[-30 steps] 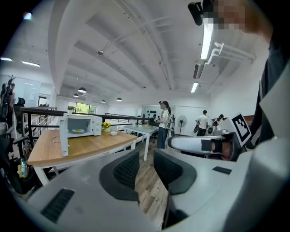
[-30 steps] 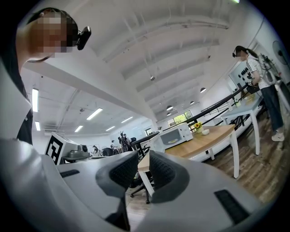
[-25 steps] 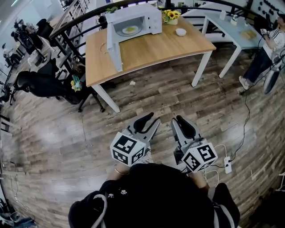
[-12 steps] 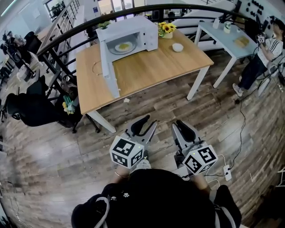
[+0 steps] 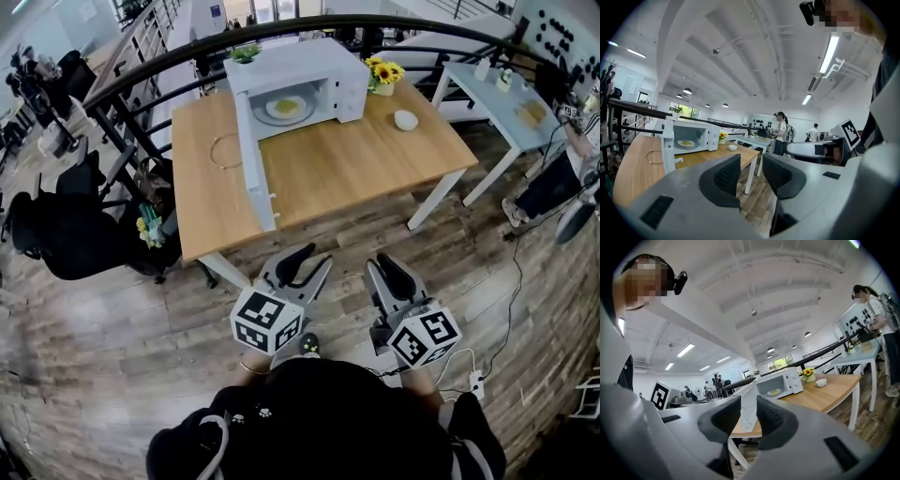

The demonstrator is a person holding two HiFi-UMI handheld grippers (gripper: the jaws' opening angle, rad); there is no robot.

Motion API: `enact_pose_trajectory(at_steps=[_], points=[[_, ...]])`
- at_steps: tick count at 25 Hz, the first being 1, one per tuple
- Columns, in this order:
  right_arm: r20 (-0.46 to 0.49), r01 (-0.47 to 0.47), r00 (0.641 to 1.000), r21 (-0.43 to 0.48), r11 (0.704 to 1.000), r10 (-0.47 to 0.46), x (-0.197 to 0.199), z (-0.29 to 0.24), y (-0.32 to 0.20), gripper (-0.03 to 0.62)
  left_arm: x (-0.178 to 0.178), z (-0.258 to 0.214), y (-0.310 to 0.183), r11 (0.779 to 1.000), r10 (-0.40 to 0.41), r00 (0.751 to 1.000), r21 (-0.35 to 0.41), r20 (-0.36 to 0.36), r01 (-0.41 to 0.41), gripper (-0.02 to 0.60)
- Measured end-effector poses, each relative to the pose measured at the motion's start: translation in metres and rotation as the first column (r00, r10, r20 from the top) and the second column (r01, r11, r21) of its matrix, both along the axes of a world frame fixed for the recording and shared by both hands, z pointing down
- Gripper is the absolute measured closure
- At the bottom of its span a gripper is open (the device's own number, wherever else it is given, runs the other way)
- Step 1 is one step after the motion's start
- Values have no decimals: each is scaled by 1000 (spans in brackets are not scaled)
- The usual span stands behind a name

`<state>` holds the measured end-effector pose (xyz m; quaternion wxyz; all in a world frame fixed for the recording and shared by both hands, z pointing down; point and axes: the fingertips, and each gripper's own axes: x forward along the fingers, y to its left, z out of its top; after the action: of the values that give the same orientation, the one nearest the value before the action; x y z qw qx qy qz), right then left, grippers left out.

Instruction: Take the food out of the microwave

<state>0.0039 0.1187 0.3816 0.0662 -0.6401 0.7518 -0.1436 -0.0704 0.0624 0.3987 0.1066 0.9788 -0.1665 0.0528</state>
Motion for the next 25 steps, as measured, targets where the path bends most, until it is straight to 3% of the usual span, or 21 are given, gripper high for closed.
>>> enact_pose_trajectory(at_steps=[14,25], points=[[17,27,1000,-17,1000,-26,10,2,-63,475,5,7,-58,999,-29,999,22,38,28,453],[37,228,973,-25,973,-227,56,7,-172,463,48,10,-138,977,-212,973,28,91,210,449]])
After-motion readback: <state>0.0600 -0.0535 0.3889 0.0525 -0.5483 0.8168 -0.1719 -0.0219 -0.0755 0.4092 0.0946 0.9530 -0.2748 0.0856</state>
